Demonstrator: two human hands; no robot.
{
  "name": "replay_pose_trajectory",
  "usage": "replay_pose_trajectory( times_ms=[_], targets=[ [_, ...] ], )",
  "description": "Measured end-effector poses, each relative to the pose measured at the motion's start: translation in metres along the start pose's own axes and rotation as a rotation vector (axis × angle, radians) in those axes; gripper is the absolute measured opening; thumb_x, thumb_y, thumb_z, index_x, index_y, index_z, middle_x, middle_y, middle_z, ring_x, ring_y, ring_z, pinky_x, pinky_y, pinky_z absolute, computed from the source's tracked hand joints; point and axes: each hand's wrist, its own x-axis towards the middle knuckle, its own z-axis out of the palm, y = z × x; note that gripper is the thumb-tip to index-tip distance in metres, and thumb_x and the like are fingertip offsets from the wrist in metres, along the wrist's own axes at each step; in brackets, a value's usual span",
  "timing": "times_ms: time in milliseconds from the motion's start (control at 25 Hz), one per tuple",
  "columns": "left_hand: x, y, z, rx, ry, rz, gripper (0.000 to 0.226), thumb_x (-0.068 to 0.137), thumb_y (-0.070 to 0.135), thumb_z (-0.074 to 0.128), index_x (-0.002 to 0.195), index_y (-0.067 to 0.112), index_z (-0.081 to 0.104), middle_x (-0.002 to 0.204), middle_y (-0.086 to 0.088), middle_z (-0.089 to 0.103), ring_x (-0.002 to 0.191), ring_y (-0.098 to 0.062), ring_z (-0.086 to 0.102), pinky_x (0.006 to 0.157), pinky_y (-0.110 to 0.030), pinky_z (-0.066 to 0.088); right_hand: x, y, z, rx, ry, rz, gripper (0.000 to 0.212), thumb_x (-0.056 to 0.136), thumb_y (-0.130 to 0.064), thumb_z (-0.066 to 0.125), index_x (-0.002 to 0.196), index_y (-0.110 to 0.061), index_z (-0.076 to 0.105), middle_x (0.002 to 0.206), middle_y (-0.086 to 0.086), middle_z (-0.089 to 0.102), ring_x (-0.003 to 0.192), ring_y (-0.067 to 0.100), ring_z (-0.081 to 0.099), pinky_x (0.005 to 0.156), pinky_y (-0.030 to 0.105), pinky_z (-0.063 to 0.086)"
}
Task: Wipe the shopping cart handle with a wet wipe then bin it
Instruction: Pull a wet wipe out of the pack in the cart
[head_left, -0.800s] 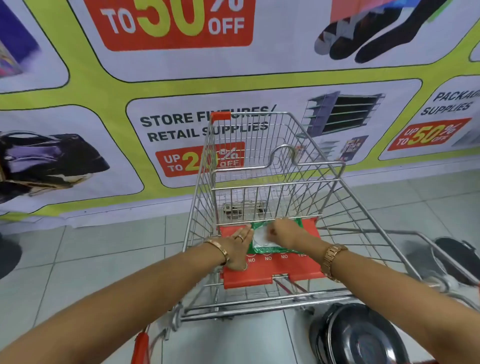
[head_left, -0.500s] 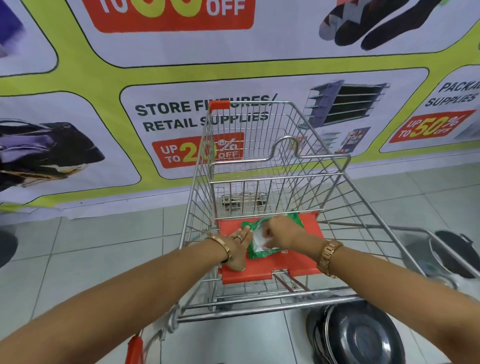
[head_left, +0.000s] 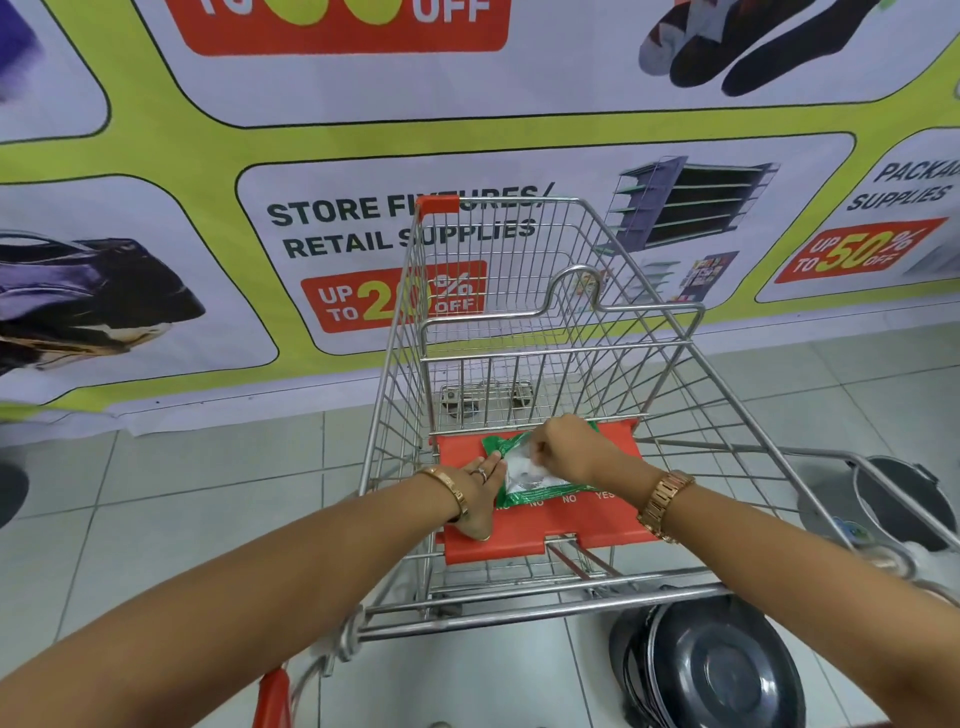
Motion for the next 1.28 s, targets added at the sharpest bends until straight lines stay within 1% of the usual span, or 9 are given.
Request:
replay_pose_trajectory(
  times_ms=[80,280,400,480,560,720,840,1040,1280],
  targets=[
    [0.0009,-0.0004,0.0002,-0.001,-0.003,-0.003,0.084,0.091,0.010,0.041,0.146,0.011,-0.021,0.157,-0.002,-0.026,0.147,-0.018,-0.013,0.120,-0.037,0.007,-0.0014,0.0005,-0.0013,0.043,0.060,0.032,0.022,0.077,0.006,0.049,0.084,-0.002,0.068,0.089,0.014,0.073,0.080,0.025,0.062,0.069,0.027,0.045],
    [0.0020,0.0003,0.0010,0.026,-0.012,-0.010,0.083,0.092,0.013,0.042,0.146,0.012,-0.022,0.157,-0.002,-0.026,0.147,-0.018,-0.014,0.120,-0.039,0.006,-0.0091,0.0037,-0.0083,0.182,0.114,0.061,0.022,0.081,0.008,0.048,0.083,-0.011,0.058,0.054,-0.005,0.048,0.048,0.007,0.043,0.046,0.015,0.033],
    [0.0005,0.0014,0.0007,0.029,-0.010,-0.008,0.082,0.092,0.013,0.042,0.147,0.012,-0.020,0.157,-0.002,-0.025,0.147,-0.018,-0.014,0.120,-0.039,0.006,-0.0044,0.0023,-0.0062,0.148,0.095,0.095,0.030,0.079,0.011,0.047,0.085,-0.007,0.070,0.072,0.000,0.063,0.063,0.011,0.054,0.057,0.019,0.043],
    [-0.0009,0.0021,0.0009,0.036,-0.013,-0.011,0.082,0.093,0.014,0.042,0.147,0.012,-0.020,0.157,-0.002,-0.025,0.147,-0.018,-0.014,0.120,-0.038,0.006,-0.0018,0.0010,-0.0039,0.135,0.081,0.149,0.021,0.078,0.000,0.053,0.087,-0.007,0.071,0.088,0.010,0.071,0.077,0.020,0.060,0.066,0.026,0.048],
    [-0.0016,0.0025,0.0011,0.044,-0.012,-0.012,0.082,0.093,0.014,0.042,0.147,0.011,-0.020,0.157,-0.003,-0.025,0.147,-0.019,-0.013,0.120,-0.038,0.006,-0.0015,0.0013,-0.0025,0.060,0.056,0.155,0.016,0.078,-0.011,0.061,0.092,-0.007,0.065,0.089,0.011,0.067,0.082,0.024,0.059,0.070,0.028,0.046],
    [0.0006,0.0018,0.0017,0.045,-0.015,-0.012,0.082,0.093,0.015,0.042,0.147,0.011,-0.020,0.157,-0.003,-0.026,0.147,-0.018,-0.014,0.120,-0.040,0.006,-0.0039,0.0015,-0.0028,-0.093,0.016,0.100,0.027,0.079,-0.005,0.056,0.105,-0.008,0.053,0.099,0.013,0.066,0.082,0.025,0.055,0.067,0.030,0.043],
    [0.0030,0.0013,0.0026,0.032,-0.017,-0.012,0.083,0.093,0.017,0.043,0.147,0.011,-0.019,0.157,-0.002,-0.026,0.147,-0.019,-0.014,0.120,-0.041,0.006,-0.0029,0.0014,-0.0044,-0.172,0.024,0.034,0.031,0.082,-0.010,0.051,0.111,-0.007,0.061,0.109,0.014,0.069,0.102,0.029,0.060,0.084,0.033,0.051],
    [0.0019,0.0013,0.0008,0.018,-0.012,0.001,0.082,0.093,0.018,0.042,0.147,0.012,-0.020,0.157,-0.002,-0.026,0.147,-0.018,-0.014,0.120,-0.040,0.006,-0.0066,-0.0020,-0.0073,-0.250,-0.033,-0.029,0.029,0.082,-0.009,0.046,0.101,-0.004,0.067,0.093,0.021,0.071,0.091,0.034,0.063,0.078,0.036,0.053],
    [0.0038,-0.0006,0.0009,0.008,-0.012,0.014,0.084,0.092,0.016,0.044,0.146,0.012,-0.021,0.157,-0.003,-0.026,0.147,-0.019,-0.014,0.122,-0.042,0.006,-0.0036,-0.0041,-0.0070,-0.104,0.026,-0.004,0.021,0.080,-0.007,0.055,0.091,-0.007,0.072,0.094,0.012,0.075,0.090,0.028,0.067,0.081,0.033,0.055]
  ],
)
